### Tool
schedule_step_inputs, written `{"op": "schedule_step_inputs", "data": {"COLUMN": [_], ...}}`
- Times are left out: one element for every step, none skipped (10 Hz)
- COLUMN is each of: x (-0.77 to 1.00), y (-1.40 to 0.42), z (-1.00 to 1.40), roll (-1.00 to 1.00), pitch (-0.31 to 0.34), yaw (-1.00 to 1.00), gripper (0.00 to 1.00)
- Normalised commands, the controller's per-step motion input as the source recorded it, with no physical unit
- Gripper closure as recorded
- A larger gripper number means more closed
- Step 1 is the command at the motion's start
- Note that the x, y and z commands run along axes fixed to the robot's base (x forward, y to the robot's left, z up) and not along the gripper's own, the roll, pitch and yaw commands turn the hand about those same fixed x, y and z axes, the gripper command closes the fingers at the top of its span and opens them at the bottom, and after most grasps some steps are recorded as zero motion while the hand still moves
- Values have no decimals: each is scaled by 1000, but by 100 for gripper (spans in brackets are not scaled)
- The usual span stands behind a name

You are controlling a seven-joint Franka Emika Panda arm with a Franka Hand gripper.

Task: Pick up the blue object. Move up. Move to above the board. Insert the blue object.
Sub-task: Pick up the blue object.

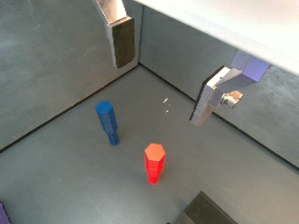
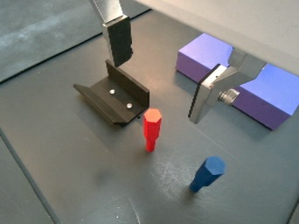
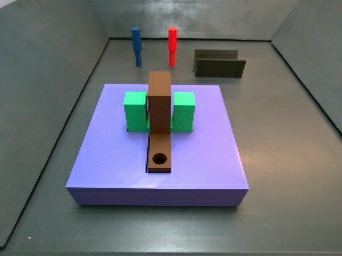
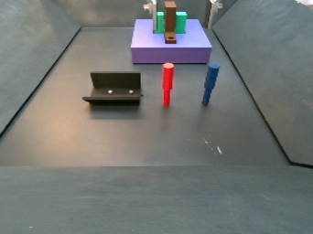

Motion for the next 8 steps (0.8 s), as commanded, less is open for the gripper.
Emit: {"op": "schedule_step_inputs", "data": {"x": [29, 49, 3, 0, -220, -666, -591, -580], "y": [0, 0, 0, 0, -426, -700, -566, -386], "z": [0, 0, -6, -186, -317, -289, -100, -46], "roll": [0, -9, -10, -114, 0, 257, 201, 77], "pitch": [9, 10, 0, 0, -3, 0, 0, -20], "yaw": [0, -23, -11, 0, 0, 0, 0, 0], "gripper": [0, 0, 0, 0, 0, 0, 0, 0]}}
